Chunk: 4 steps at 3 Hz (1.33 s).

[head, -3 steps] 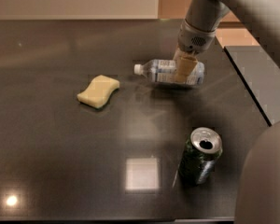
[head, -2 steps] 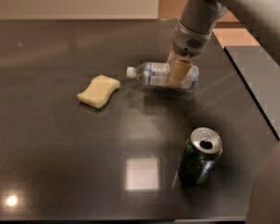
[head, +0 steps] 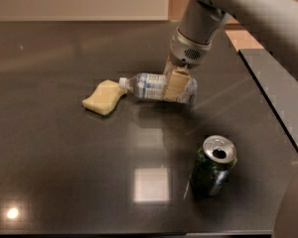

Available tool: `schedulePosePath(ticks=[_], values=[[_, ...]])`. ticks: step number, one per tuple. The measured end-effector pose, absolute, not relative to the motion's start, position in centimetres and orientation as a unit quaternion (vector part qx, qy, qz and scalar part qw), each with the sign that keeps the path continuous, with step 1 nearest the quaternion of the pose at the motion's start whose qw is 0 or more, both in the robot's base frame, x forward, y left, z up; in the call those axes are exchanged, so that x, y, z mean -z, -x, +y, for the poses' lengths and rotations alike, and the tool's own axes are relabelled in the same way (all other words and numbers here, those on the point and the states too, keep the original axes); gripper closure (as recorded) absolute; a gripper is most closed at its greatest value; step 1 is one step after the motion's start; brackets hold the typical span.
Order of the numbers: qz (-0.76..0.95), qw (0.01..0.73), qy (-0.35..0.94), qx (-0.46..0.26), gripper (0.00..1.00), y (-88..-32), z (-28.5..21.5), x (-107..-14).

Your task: Move blue plastic bottle near sponge

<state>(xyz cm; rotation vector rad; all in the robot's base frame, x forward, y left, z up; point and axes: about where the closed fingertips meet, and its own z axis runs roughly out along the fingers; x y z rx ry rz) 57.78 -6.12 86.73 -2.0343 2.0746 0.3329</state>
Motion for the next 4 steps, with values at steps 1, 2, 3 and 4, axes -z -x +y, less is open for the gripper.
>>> schedulePosePath(ticks=[1, 2, 3, 4], values=[[0.702, 0.107, 0.693, -0.123, 1.00, -57.5, -4.4, -86.3], [0.700, 0.108, 0.694, -0.130, 0.83, -57.5, -3.0, -86.1], [0.699, 0.107, 0.694, -0.132, 0.59, -57.6, -2.2, -85.9], [0.699, 0.109, 0.694, -0.132, 0.36, -57.7, -2.1, -85.8]])
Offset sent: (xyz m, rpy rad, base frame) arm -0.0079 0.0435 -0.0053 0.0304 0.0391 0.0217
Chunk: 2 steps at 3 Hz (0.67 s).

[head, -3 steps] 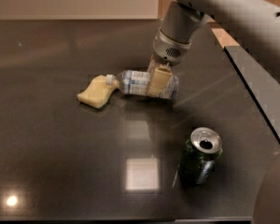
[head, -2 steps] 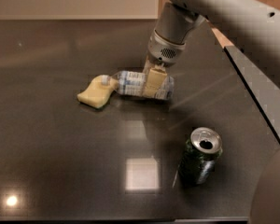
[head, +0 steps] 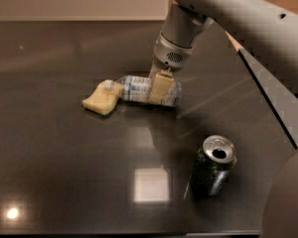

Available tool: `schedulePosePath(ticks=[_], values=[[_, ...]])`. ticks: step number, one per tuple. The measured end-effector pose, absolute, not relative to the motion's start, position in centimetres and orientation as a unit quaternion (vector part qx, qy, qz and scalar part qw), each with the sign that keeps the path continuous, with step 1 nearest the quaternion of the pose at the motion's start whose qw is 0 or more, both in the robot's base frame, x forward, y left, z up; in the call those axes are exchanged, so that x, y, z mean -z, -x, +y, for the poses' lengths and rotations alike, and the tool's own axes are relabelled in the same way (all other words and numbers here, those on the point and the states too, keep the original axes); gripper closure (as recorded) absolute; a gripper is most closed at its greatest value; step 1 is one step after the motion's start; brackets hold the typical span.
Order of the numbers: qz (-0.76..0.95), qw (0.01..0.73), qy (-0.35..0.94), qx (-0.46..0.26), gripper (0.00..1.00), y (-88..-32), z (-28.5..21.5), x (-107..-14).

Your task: Move blue plastic bottle near sponge

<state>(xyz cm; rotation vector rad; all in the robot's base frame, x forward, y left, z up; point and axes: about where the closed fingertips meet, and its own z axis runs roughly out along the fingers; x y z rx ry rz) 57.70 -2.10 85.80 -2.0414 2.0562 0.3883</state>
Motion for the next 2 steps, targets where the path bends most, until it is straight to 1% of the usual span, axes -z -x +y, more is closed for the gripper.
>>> schedulePosePath(ticks=[1, 2], values=[[0.699, 0.111, 0.694, -0.132, 0.12, -57.82, -1.92, -85.67], [0.699, 0.112, 0.694, -0.132, 0.00, -57.91, -1.78, -85.56]])
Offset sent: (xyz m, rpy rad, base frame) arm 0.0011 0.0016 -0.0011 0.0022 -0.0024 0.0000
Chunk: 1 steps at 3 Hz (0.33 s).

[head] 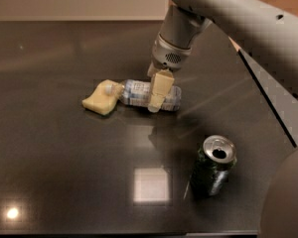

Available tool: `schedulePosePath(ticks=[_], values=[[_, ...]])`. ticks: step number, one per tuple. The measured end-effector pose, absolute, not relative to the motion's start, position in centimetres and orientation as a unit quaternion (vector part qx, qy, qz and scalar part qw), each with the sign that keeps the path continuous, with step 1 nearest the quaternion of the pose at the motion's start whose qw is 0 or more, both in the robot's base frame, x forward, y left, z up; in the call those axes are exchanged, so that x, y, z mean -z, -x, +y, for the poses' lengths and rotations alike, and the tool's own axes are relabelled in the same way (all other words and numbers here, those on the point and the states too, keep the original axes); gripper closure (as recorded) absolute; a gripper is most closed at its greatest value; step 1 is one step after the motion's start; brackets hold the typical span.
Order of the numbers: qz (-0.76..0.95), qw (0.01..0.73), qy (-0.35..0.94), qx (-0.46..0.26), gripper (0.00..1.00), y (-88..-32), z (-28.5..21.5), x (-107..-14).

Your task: Move blue plastic bottle near sponge

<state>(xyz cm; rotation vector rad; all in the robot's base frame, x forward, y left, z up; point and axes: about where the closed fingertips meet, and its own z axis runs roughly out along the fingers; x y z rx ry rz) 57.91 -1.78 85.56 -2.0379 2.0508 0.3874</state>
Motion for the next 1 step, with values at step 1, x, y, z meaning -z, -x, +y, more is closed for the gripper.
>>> schedulePosePath(ticks=[1], values=[[0.699, 0.112, 0.694, -0.132, 0.00, -57.91, -1.77, -85.56]])
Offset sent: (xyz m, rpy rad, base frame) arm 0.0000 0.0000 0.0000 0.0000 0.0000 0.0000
